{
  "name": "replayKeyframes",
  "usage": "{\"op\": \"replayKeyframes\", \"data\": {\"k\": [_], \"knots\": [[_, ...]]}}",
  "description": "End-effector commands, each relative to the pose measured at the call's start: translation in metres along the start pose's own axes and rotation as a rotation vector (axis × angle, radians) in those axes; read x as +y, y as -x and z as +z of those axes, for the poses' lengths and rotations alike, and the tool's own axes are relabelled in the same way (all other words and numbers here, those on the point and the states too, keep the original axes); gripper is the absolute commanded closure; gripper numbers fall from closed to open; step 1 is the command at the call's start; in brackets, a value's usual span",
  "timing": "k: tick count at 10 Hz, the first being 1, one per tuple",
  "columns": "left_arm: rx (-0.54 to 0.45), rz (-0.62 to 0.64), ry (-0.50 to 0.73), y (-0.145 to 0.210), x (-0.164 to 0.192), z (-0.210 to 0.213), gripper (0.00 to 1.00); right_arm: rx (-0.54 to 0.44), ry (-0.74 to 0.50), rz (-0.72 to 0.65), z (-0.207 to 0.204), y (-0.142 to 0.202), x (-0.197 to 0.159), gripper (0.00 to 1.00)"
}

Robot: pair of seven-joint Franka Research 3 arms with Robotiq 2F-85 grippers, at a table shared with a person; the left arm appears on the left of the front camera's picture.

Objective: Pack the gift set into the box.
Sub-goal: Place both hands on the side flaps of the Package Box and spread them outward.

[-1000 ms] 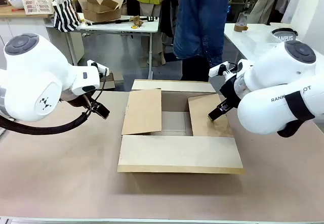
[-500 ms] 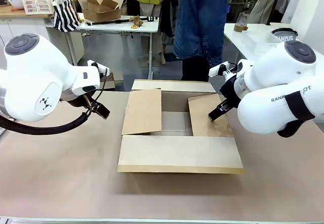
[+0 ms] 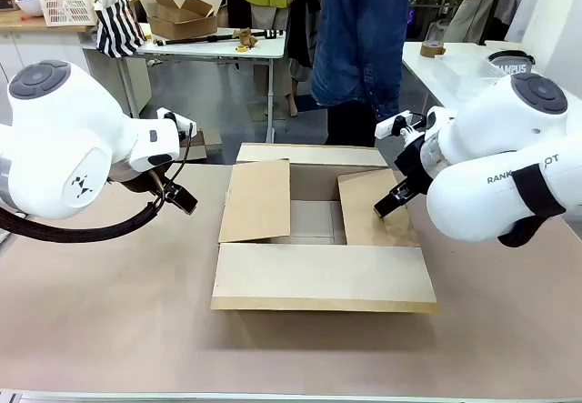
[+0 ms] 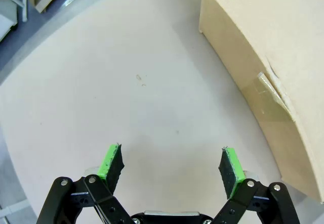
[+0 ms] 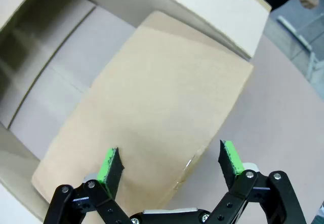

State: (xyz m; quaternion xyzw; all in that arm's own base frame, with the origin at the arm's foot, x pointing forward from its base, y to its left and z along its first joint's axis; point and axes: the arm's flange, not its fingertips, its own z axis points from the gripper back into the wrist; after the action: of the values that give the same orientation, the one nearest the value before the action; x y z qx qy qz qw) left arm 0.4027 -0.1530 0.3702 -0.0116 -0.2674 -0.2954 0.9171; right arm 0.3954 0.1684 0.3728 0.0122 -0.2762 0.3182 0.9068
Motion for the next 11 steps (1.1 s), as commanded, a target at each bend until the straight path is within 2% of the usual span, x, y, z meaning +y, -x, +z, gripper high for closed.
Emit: {"op": "replayKeyframes", "data": {"k": [1, 2, 3, 4, 5, 6, 7, 8, 9, 10, 11], "knots": [[0.000, 0.002, 0.000, 0.000, 0.001, 0.000, 0.00, 0.000, 0.000, 0.000, 0.000, 0.000, 0.000, 0.00], [0.000, 0.002, 0.000, 0.000, 0.001, 0.000, 0.00, 0.000, 0.000, 0.000, 0.000, 0.000, 0.000, 0.00], [0.000, 0.000, 0.000, 0.000, 0.000, 0.000, 0.00, 0.029, -0.024, -0.083, 0.022, -0.010, -0.004, 0.00], [-0.047, 0.006, 0.033, -0.010, -0.013, 0.035, 0.00, -0.018, -0.074, -0.176, 0.058, -0.023, -0.001, 0.00], [-0.062, 0.073, 0.089, -0.016, -0.032, 0.075, 0.00, 0.024, -0.117, -0.245, 0.095, -0.026, 0.008, 0.00], [-0.107, 0.086, 0.146, -0.008, -0.053, 0.110, 0.00, 0.080, 0.031, -0.304, 0.130, -0.017, 0.025, 0.00], [-0.149, -0.014, 0.291, 0.013, -0.072, 0.140, 0.00, 0.128, 0.170, -0.256, 0.164, 0.008, 0.042, 0.00], [-0.135, -0.068, 0.339, 0.028, -0.081, 0.152, 0.00, 0.168, 0.238, -0.250, 0.179, 0.029, 0.052, 0.00], [-0.071, -0.126, 0.235, 0.038, -0.089, 0.149, 0.00, 0.193, 0.328, -0.225, 0.181, 0.042, 0.059, 0.00], [-0.146, -0.012, 0.260, -0.037, -0.086, 0.141, 0.00, 0.099, 0.153, -0.266, 0.155, -0.011, 0.027, 0.00], [-0.146, -0.012, 0.260, -0.037, -0.086, 0.141, 0.00, 0.099, 0.153, -0.266, 0.155, -0.011, 0.027, 0.00]]}}
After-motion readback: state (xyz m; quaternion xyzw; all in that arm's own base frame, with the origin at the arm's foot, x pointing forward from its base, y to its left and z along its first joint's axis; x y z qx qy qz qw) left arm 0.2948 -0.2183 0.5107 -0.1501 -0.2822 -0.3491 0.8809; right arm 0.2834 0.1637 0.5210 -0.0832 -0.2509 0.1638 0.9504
